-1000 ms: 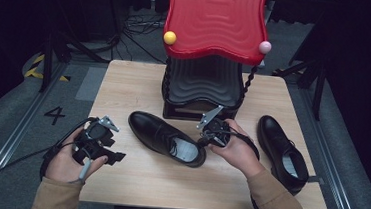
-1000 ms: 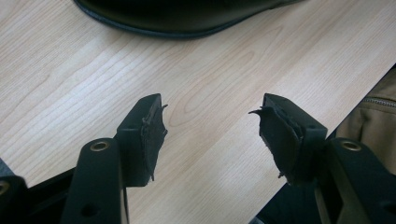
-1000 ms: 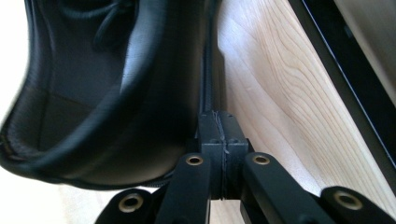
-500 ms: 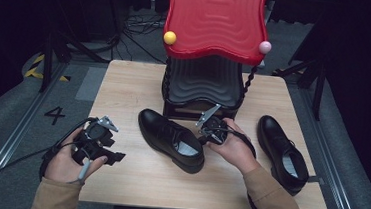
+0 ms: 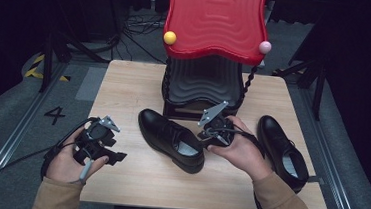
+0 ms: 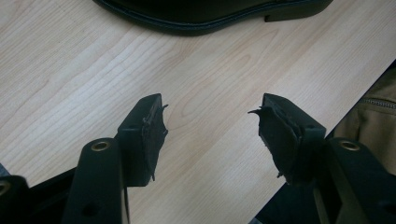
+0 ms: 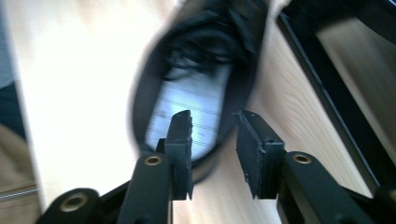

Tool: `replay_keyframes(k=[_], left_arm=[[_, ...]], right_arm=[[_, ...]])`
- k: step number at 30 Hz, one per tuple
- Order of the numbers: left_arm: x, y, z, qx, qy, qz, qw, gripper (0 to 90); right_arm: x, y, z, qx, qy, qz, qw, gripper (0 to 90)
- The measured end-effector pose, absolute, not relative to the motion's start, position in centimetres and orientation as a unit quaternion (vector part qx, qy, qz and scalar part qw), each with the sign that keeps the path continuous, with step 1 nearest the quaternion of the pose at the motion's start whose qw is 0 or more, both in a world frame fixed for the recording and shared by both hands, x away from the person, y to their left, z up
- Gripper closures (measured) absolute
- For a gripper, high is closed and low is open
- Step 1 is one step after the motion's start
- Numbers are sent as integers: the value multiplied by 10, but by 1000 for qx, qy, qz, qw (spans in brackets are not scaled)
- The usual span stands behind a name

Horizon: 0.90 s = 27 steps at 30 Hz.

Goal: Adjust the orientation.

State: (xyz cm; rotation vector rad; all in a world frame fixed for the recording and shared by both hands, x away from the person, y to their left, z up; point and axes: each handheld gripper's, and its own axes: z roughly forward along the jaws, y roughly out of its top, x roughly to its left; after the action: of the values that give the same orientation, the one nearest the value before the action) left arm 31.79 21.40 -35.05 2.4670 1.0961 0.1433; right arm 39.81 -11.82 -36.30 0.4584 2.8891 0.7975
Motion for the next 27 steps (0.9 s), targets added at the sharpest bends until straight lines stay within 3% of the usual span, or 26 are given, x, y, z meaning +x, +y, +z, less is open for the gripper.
replay_keyframes(k=[8,17,25,27], left_arm=[[318,215,-350,889,399,52,221,411],[319,215,-351,890,397,51,218,411],[319,215,-352,889,399,51,218,411],[319,215,-352,890,398,51,217,411]], right_arm=[[377,-92,-369,102,967,232,7,618],[382,-72,-399,93,980,175,-26,618],[385,-67,-413,91,984,153,-33,717],[386,-67,-413,91,984,150,-40,795]])
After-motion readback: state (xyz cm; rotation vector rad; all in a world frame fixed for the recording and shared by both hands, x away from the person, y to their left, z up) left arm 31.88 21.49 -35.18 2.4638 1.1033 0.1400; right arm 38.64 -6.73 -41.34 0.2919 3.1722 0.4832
